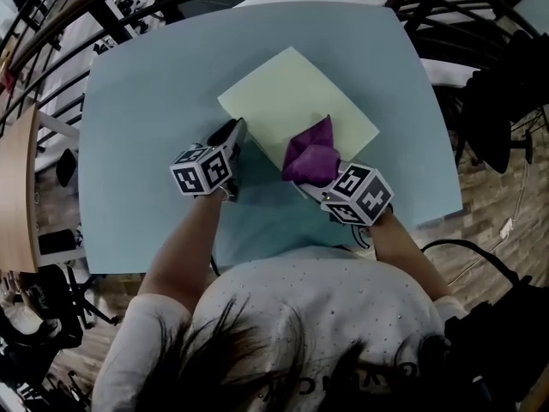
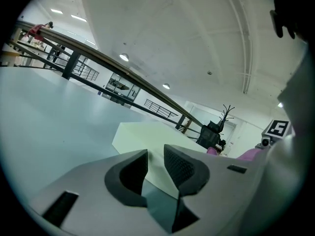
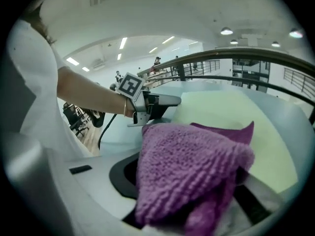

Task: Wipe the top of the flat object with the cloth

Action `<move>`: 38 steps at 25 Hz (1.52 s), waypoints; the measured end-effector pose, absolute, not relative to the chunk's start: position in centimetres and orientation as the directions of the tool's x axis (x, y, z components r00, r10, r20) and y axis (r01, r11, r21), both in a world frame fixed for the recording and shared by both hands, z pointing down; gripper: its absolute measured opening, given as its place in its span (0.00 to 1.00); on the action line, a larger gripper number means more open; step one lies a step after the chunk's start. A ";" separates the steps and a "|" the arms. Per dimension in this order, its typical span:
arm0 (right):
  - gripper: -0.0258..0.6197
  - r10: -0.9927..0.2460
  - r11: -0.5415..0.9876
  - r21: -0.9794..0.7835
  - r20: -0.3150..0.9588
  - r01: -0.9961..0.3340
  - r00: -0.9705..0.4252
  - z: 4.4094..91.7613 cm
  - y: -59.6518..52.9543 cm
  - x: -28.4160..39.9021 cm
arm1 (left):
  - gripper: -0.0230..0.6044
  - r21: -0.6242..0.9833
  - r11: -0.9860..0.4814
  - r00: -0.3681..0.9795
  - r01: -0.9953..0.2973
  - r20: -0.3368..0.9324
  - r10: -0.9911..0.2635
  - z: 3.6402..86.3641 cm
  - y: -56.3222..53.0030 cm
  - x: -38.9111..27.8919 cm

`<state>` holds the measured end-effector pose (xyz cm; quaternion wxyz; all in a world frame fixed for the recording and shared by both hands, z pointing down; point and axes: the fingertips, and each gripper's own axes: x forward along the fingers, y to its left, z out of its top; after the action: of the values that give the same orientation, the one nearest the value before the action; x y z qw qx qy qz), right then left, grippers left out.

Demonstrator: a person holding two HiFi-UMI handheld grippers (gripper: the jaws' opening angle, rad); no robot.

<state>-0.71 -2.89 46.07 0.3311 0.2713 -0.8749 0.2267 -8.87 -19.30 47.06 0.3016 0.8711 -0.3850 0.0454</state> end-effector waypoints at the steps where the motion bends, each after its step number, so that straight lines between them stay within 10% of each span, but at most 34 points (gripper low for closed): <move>1: 0.09 -0.327 0.734 -0.244 0.692 -0.634 -0.644 46.0 -2.7 -0.3 | 0.20 0.485 -0.527 0.701 -0.698 0.310 -0.642 47.0 -19.3 -8.8; 33: 0.09 -0.399 0.589 -0.315 0.687 -0.744 -0.607 44.9 -8.1 23.0 | 0.20 0.466 -0.355 0.518 -0.810 0.288 -0.805 45.7 -18.6 -7.4; 38: 0.09 -0.490 0.594 -0.289 0.610 -0.751 -0.622 40.9 -9.4 23.8 | 0.02 0.453 -0.277 0.431 -0.847 0.281 -0.858 42.2 -16.8 -6.2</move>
<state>23.79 -9.40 40.85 0.2418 0.3612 -0.8593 0.2696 -6.16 -16.79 42.23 0.2773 0.7990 -0.5334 -0.0092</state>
